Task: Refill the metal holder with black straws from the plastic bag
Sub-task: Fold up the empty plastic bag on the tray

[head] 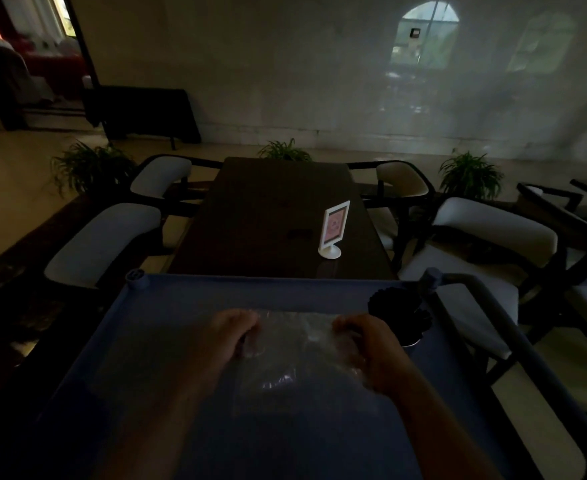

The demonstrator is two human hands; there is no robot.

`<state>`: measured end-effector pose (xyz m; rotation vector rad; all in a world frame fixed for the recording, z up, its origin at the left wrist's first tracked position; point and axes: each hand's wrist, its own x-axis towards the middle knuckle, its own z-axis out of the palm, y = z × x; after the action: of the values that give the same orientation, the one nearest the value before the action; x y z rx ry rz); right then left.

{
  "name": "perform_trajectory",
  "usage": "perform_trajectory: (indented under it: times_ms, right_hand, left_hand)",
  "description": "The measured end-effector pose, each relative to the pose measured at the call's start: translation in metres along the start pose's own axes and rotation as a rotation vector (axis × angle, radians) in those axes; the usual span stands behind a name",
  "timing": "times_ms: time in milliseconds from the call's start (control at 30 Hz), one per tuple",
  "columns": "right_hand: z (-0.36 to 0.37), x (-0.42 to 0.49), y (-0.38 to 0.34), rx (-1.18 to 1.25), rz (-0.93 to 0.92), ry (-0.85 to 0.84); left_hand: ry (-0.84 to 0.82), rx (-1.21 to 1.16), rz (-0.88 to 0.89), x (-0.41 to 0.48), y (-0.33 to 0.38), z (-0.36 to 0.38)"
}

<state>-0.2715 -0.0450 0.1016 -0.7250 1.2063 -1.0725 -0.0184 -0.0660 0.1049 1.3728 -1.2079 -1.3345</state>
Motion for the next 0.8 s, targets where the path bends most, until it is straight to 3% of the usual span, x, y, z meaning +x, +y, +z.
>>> perform_trajectory:
  times_ms: [167, 333, 533, 700, 800]
  right_hand:
    - [-0.004, -0.002, 0.002, -0.224, -0.214, -0.125]
    - [0.001, -0.007, 0.001, -0.316, -0.269, -0.06]
    - [0.008, -0.019, 0.0, -0.072, -0.215, 0.007]
    - [0.017, -0.028, 0.011, -0.222, -0.132, -0.012]
    - [0.017, -0.029, 0.016, -0.269, -0.129, -0.009]
  left_hand:
    - [-0.113, 0.109, 0.077, -0.014, 0.01, 0.001]
    - [-0.107, 0.054, 0.109, -0.02, 0.008, -0.002]
    - [-0.081, -0.101, 0.157, -0.021, 0.0, -0.004]
    - [-0.159, -0.412, 0.036, -0.022, -0.006, 0.003]
    - [-0.274, -0.425, -0.104, -0.026, -0.006, 0.004]
